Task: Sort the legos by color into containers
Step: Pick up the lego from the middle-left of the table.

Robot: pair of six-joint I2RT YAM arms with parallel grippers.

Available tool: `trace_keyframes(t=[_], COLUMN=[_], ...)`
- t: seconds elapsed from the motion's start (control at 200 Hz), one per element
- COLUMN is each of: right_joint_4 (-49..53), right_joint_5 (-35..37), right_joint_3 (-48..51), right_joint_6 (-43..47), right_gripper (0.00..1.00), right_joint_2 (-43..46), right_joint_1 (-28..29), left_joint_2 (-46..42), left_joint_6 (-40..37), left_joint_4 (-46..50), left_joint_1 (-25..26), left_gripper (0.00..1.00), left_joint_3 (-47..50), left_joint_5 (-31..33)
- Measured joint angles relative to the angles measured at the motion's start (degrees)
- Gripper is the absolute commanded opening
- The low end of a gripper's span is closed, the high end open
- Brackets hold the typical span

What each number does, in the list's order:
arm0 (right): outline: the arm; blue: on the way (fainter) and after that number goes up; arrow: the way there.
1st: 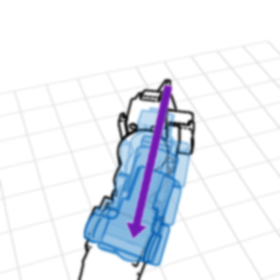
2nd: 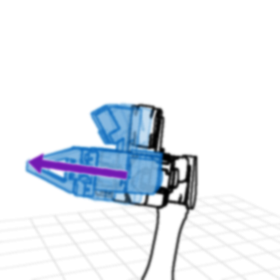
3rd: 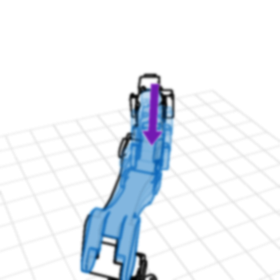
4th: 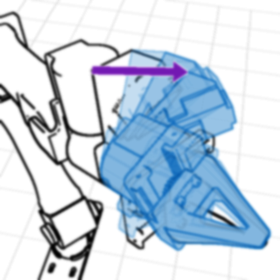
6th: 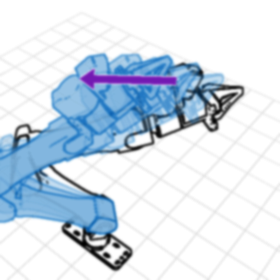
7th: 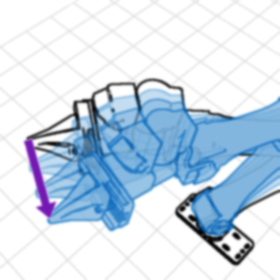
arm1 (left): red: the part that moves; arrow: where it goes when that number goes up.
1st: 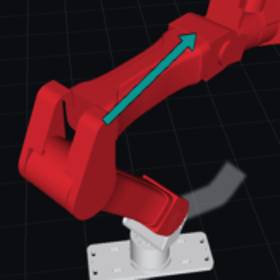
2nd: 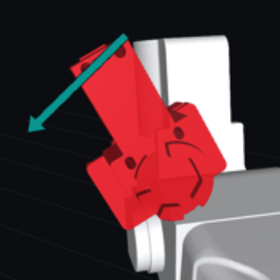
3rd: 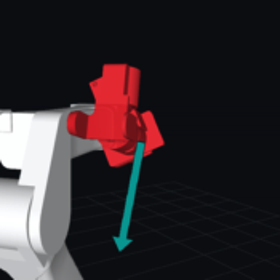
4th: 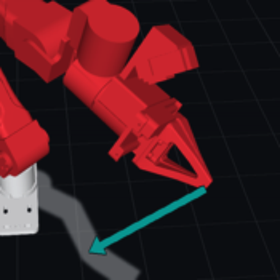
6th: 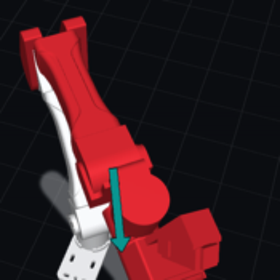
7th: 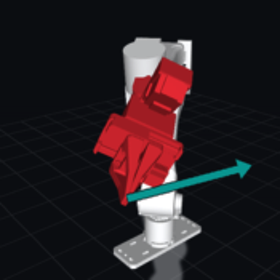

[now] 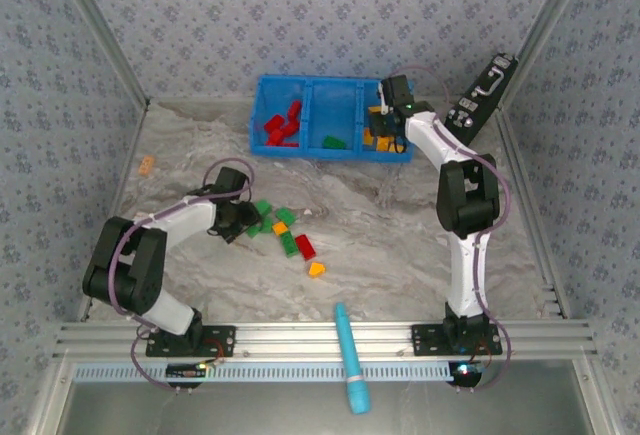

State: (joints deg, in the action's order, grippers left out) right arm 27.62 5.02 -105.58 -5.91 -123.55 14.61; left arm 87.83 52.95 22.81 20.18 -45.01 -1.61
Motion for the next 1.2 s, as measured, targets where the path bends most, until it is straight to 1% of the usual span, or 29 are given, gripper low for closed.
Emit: trace_keyframes(t=[0.1, 0.26, 0.32, 0.445, 0.595, 0.75, 0.865, 1.0, 1.105, 1.2], right_joint_4=[-0.26, -0.68, -0.94, -1.36, -2.6, -3.41, -4.04, -4.59, -5.11, -5.35], right_joint_5=[-0.15, -0.15, -0.15, -0.39, -0.79, -1.03, -1.29, -2.03, -3.17, -4.22], right_joint_3=[0.0, 0.26, 1.05, 3.3, 6.19, 8.85, 11.06, 14.62, 19.06, 23.32], right_joint_6=[0.02, 0.5, 0.72, 1.07, 1.29, 1.27, 1.22, 0.37, -0.7, -1.95], right_gripper=[0.5, 0.51, 0.52, 0.54, 0.57, 0.57, 0.57, 0.58, 0.59, 0.59], right_joint_2=[0.02, 0.57, 1.53, 4.66, 8.96, 12.52, 14.19, 16.15, 19.15, 22.95], right_joint_1=[-0.26, -0.61, -0.66, -0.66, -0.68, -0.68, -0.68, -0.66, -0.52, -0.07], left_joint_2=[0.61, 0.74, 0.72, 0.31, -1.42, -6.51, -8.61, -7.74, -3.82, 1.64], left_joint_6=[-0.42, -1.46, -1.88, -3.04, -4.87, -6.78, -8.22, -10.38, -13.14, -16.28], left_joint_4=[1.38, 2.75, 3.04, 3.82, 7.8, 13.22, 15.87, 16.0, 15.06, 13.84], left_joint_1=[0.2, 0.61, 0.81, 0.9, 1.38, 1.6, 1.57, 2.03, 3.52, 5.38], left_gripper=[0.43, 0.34, 0.3, 0.24, 0.22, 0.22, 0.22, 0.22, 0.22, 0.22], left_joint_3=[-0.37, -1.07, -1.22, -1.31, -1.31, -2.89, -7.96, -16.7, -25.86, -34.36], left_joint_5=[1.27, 2.1, 2.23, 2.25, 1.86, 2.23, 2.69, 3.02, 2.97, 2.91])
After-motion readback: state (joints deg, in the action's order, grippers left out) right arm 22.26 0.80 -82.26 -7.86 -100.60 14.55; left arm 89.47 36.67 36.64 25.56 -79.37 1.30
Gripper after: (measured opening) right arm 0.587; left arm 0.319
